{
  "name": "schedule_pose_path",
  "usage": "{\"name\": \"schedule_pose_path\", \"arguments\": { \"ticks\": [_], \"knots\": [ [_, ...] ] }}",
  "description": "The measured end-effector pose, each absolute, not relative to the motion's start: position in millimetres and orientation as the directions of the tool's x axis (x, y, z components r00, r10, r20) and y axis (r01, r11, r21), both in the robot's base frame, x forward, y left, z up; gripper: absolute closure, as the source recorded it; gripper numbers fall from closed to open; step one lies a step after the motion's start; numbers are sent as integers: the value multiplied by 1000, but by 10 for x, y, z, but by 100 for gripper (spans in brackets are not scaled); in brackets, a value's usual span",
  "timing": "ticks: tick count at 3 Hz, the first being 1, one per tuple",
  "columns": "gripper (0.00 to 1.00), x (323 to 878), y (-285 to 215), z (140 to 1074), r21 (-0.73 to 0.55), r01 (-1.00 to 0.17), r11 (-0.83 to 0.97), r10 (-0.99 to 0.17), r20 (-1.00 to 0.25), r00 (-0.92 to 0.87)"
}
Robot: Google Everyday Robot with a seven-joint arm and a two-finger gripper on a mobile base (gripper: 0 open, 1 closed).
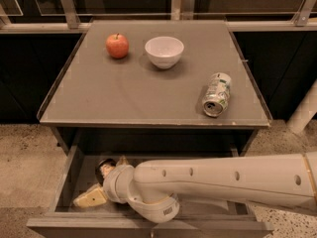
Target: Pick orange can from top drawer and place on counter
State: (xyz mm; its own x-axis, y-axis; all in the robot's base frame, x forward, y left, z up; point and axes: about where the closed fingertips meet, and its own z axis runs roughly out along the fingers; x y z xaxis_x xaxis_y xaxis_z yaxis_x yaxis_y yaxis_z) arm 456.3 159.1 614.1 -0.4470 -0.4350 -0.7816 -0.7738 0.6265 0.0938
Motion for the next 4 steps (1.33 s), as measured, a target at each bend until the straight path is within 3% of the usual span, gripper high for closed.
{"name": "schedule_pose_path", "arguments": {
  "ticks": [1,4],
  "knots": [
    [19,4563,1592,6140,94,-774,627,-435,-782,-447],
    [89,4563,1592,6140,94,-774,627,-435,-782,-447]
  ]
}}
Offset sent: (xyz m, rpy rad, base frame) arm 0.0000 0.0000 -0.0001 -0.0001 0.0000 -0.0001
